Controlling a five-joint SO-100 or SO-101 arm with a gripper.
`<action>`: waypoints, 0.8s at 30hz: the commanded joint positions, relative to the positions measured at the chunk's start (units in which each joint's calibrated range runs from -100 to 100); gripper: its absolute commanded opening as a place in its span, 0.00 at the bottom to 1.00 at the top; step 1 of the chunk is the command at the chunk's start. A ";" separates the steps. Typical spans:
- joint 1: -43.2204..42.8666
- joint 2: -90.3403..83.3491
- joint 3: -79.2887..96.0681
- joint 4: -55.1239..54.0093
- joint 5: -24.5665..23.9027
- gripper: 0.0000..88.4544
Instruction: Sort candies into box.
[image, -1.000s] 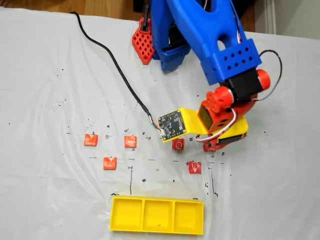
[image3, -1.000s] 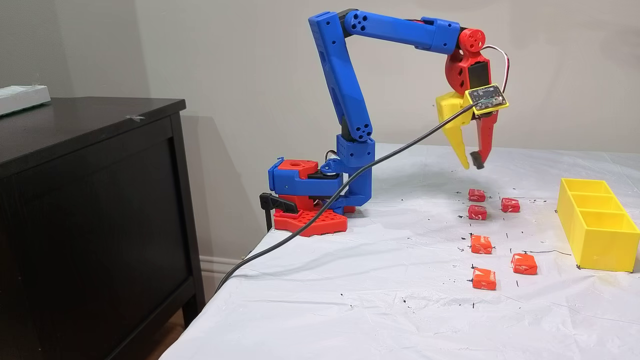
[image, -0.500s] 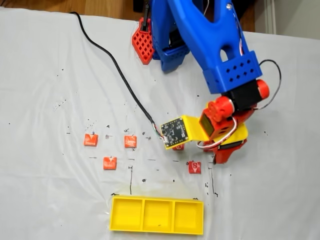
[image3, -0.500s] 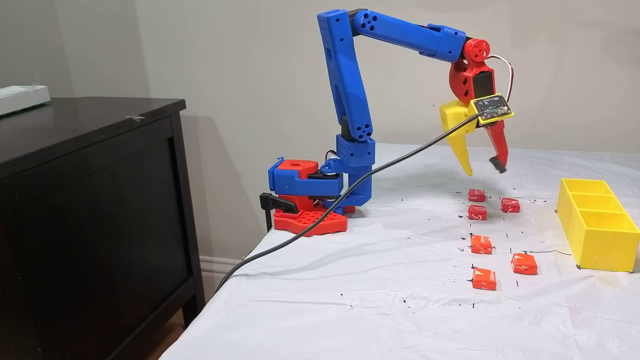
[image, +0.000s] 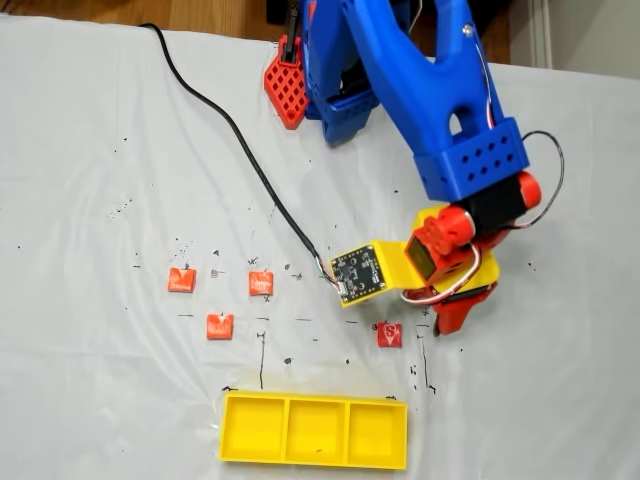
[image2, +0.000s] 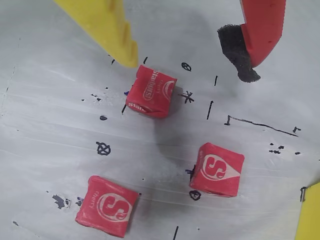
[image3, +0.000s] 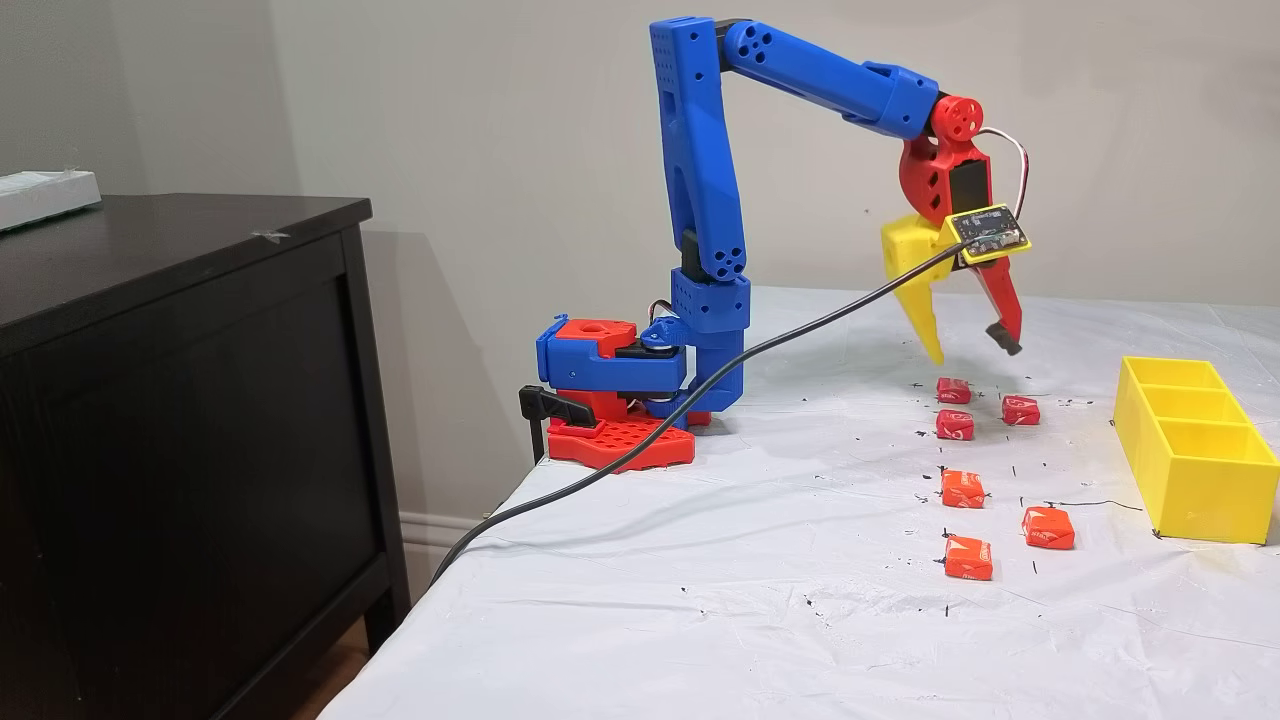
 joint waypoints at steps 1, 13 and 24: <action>0.06 0.32 -1.91 -0.45 0.78 0.30; 0.60 1.08 -1.00 -1.27 1.07 0.34; 0.60 1.25 0.73 -1.03 1.61 0.33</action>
